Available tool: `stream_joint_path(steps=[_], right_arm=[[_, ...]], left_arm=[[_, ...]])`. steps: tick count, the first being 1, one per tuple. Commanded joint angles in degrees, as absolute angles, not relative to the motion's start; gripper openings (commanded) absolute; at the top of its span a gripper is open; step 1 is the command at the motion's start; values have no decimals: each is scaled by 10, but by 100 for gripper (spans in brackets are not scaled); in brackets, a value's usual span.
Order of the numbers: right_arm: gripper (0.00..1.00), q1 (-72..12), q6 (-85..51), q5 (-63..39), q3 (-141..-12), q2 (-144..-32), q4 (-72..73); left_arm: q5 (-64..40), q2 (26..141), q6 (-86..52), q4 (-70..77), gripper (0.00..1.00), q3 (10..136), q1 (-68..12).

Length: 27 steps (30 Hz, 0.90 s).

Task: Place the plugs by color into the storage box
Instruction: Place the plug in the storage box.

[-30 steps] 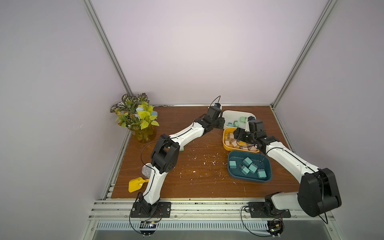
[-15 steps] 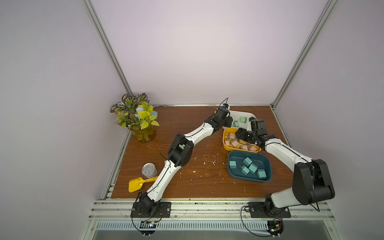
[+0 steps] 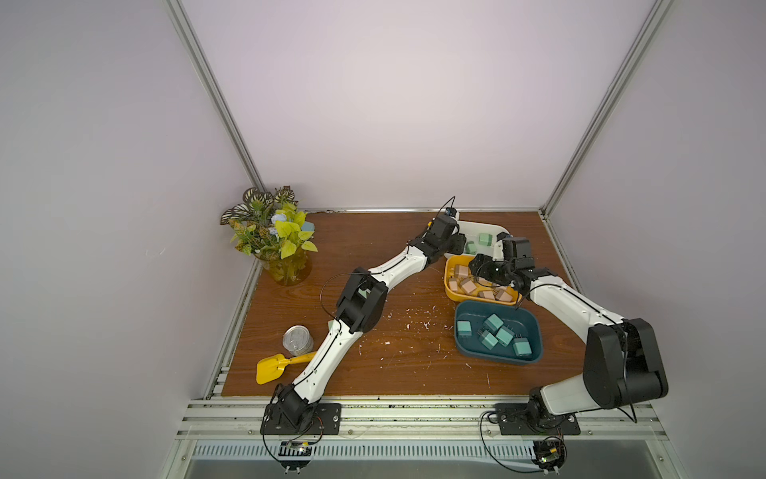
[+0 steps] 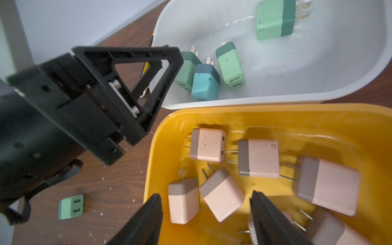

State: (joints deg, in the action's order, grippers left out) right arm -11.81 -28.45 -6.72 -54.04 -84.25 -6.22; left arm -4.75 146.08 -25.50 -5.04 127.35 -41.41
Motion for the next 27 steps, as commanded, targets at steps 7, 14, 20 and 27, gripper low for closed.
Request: stream_joint_path(steps=[7,14,20,27], right_arm=[[71,-116,-299,-103,-528,-783,-47],[70,-138,-313,-130,-519,-756,-44],[70,-193,-331,-116,-512,-738,-40],[70,-288,-354,-67,-527,-738,-45]], left_arm=[[-44,1382,-250,-37,53,1229,-429],[-45,1302,-251,-16,52,1142,-431],[-22,1180,-242,17,51,993,-431],[16,1037,-236,36,51,812,-430]])
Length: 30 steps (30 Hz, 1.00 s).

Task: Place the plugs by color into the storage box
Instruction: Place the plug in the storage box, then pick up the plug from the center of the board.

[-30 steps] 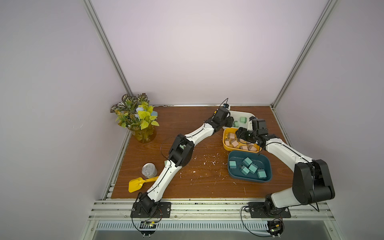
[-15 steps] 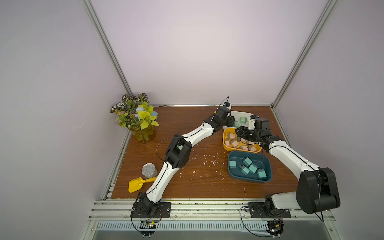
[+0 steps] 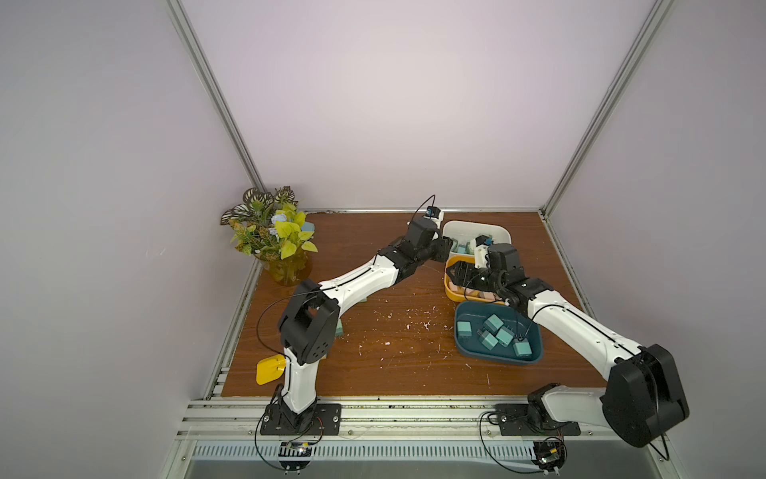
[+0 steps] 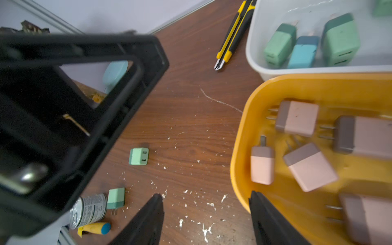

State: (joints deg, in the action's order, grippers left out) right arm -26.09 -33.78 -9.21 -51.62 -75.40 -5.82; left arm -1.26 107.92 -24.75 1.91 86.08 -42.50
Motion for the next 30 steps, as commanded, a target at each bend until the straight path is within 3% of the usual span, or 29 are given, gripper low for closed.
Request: stream_joint_path(steps=[1,15,30], right_arm=[[70,-300,-359,-62,-527,-737,-43],[70,-441,-411,22,-536,-760,-25],[70,-522,-399,52,-629,-860,-54]], left_arm=[[24,1015,-238,39,51,786,-430],[94,717,-286,15,51,497,-431],[124,513,-319,-150,55,381,-431]])
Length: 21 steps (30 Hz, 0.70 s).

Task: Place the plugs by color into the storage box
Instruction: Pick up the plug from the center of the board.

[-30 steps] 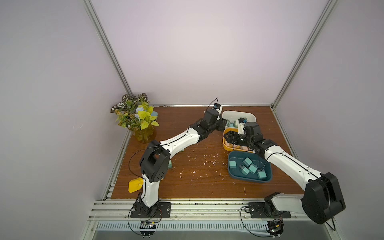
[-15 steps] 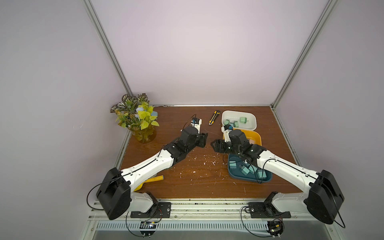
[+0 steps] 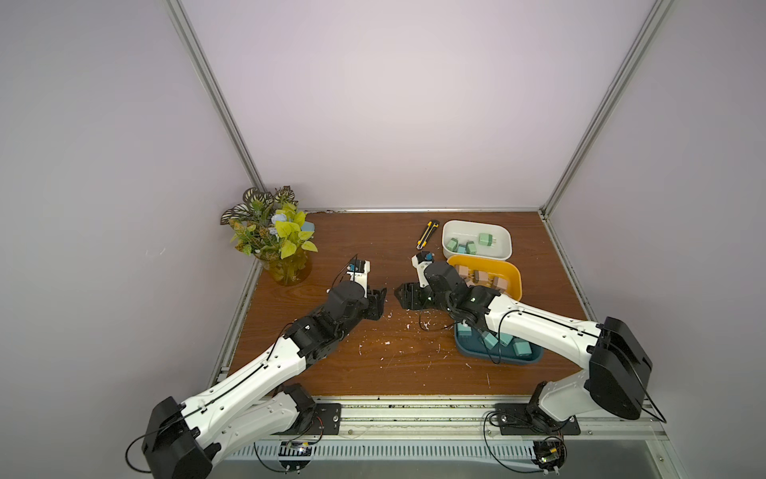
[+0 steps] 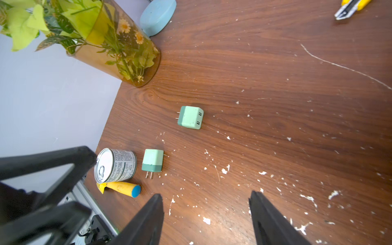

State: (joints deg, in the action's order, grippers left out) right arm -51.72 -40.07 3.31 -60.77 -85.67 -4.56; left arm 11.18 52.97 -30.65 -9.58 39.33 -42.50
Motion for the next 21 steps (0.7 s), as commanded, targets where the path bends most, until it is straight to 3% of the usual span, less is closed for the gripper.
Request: stream_joint_path(steps=[1,16,21], right_arm=[[70,-525,-400,50,-631,-864,-53],[71,-538,-358,27,-739,-990,-69],[71,-541,-333,22,-800,-1046,-91]], left_arm=[[122,503,-324,-156,55,372,-431],[169,417,-395,-166,56,276,-426],[181,392,-393,-159,56,261,-386]])
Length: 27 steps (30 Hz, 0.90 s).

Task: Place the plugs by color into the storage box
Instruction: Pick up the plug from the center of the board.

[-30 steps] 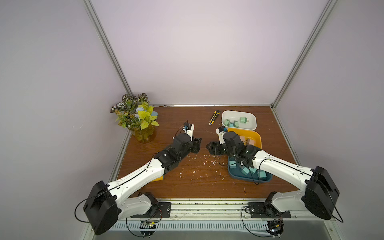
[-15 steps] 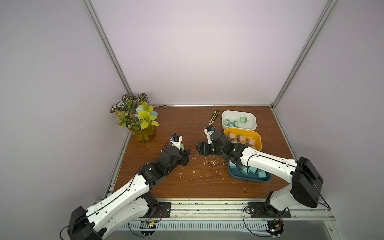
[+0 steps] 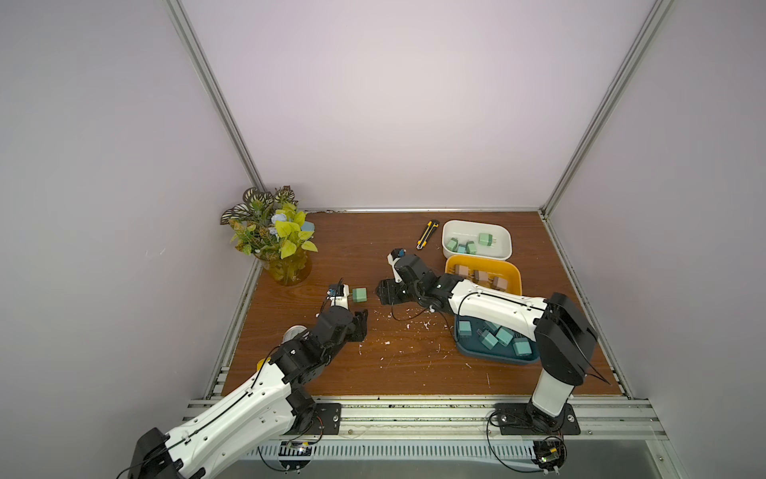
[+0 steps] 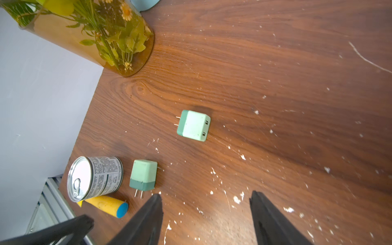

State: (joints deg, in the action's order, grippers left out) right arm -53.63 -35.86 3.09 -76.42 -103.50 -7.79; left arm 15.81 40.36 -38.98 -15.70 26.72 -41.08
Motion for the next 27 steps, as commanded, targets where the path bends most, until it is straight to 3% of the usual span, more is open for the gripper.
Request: stream_joint_path(steps=[1,5,27], right_arm=[[72,-542,-330,22,-812,-1056,-94],[72,-544,-318,17,-847,-1098,-104],[73,-564,-286,22,-1033,-1264,-194]], left_arm=[[170,388,-391,-155,56,258,-369],[145,394,-372,-139,55,250,-331],[133,456,-345,-107,59,246,-310]])
